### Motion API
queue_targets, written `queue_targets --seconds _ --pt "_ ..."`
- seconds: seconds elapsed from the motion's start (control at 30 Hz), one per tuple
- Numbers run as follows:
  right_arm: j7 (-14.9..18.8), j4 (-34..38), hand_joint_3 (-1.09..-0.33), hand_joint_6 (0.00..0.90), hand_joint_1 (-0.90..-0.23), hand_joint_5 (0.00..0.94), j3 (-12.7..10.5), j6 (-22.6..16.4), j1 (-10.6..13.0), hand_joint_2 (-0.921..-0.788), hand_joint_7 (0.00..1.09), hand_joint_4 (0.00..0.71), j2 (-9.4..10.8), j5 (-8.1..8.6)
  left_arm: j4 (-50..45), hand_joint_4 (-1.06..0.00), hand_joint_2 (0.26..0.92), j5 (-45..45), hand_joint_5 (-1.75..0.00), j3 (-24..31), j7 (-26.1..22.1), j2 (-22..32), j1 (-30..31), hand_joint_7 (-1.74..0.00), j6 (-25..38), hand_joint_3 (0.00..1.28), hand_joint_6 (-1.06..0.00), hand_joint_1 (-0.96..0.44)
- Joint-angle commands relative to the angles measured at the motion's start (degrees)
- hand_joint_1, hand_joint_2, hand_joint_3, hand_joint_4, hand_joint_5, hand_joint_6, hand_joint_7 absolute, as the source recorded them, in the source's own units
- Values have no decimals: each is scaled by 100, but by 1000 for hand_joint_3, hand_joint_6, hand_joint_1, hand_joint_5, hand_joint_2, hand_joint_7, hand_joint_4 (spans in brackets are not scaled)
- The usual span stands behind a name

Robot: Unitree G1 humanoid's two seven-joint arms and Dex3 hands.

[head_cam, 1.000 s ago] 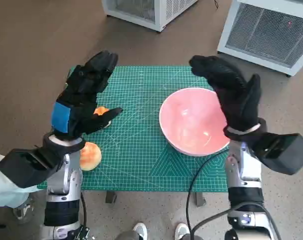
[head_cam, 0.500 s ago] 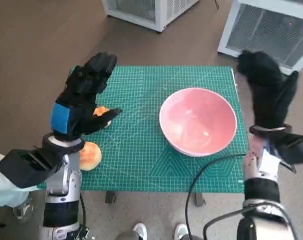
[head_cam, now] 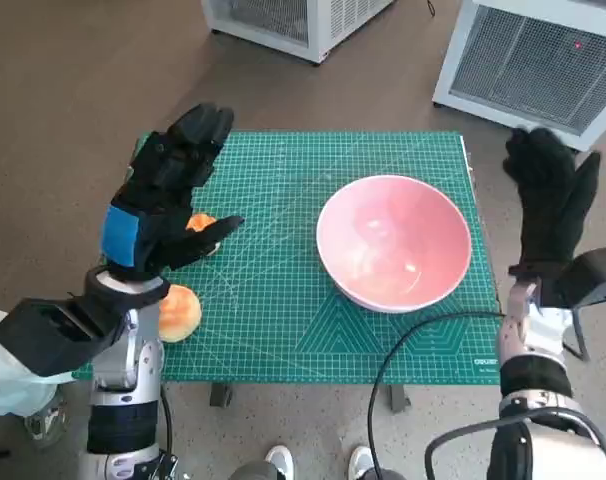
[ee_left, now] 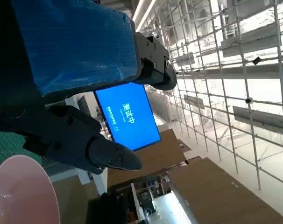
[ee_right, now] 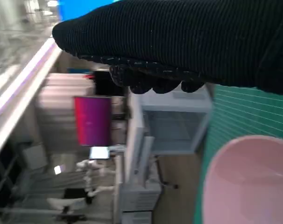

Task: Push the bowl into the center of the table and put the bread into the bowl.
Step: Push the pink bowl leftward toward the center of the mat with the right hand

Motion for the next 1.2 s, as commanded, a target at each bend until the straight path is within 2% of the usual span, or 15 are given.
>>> queue_targets --seconds 0.03,0.2,0.5,0.93,1.2 --pt "-64 228 -873 54 -661 1 -64 340 74 -921 502 179 88 -24 -90 -313 921 -62 -7 24 -8 7 54 -327 49 107 -262 -249" --pt "-162 345 -871 57 -657 4 -66 611 102 -921 502 185 139 -92 -103 -314 921 -79 -7 52 -30 48 77 -327 52 107 -262 -250" --pt "-372 425 -910 86 -570 14 -34 989 87 -921 504 213 294 -198 -210 -308 921 -113 -3 128 -40 140 119 -328 143 106 -263 -254" --pt "-254 454 -931 102 -571 12 -147 1176 -85 -921 490 221 676 -176 -505 -303 921 0 0 178 86 226 294 -333 253 106 -267 -256" --pt "-86 492 -944 110 -583 5 -346 1336 -206 -921 488 212 929 -65 -703 -306 921 -5 -2 236 147 313 419 -339 338 107 -266 -271"
